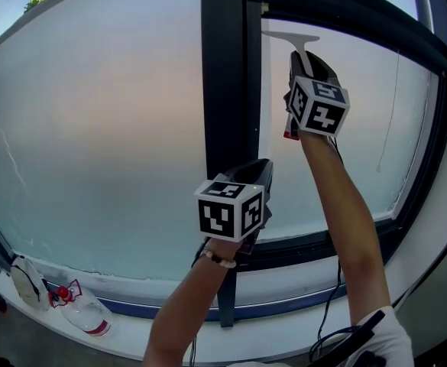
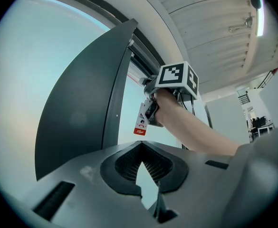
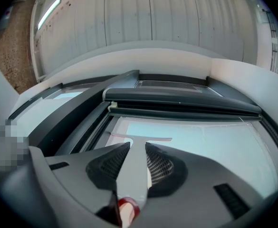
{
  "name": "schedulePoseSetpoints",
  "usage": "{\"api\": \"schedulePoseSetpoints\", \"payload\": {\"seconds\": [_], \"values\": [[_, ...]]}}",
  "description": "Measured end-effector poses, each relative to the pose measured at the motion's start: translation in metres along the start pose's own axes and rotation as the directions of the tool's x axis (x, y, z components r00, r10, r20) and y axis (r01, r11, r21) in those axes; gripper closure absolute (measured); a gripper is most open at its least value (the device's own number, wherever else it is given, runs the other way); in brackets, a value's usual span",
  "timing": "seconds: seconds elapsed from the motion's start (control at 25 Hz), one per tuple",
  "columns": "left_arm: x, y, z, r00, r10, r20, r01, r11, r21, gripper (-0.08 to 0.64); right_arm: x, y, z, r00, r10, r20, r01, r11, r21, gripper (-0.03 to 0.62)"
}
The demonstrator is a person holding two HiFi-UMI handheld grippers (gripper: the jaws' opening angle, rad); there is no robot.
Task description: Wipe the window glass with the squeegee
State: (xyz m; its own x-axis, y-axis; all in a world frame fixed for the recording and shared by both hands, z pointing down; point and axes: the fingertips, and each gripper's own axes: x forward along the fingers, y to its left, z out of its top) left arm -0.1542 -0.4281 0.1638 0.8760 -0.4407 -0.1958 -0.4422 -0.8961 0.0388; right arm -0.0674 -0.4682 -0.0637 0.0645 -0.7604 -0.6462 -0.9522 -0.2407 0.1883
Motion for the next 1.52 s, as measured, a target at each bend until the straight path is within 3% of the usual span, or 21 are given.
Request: {"api": "schedulePoseSetpoints", "payload": {"seconds": [0.44,0.96,1.52], "values": [[0.003,-0.006,-0.022,0.999,-0.045,-0.017,0.044,0.998,-0.040,0.560,-0.039,0.008,-0.059,0.999,0.001,-0.047,-0.005,0.996,-0.091,0.505],[-0.010,-0.008,-0.113,0.992,-0.048,-0.120,0.030,0.989,-0.147,0.560,-0.119,0.019,-0.141,0.989,0.003,-0.151,-0.015,0.996,-0.083,0.505],[-0.030,-0.011,-0.197,0.973,-0.054,-0.223,-0.002,0.970,-0.242,0.560,-0.220,0.041,-0.253,0.942,-0.006,-0.336,-0.011,0.999,-0.048,0.505]]}}
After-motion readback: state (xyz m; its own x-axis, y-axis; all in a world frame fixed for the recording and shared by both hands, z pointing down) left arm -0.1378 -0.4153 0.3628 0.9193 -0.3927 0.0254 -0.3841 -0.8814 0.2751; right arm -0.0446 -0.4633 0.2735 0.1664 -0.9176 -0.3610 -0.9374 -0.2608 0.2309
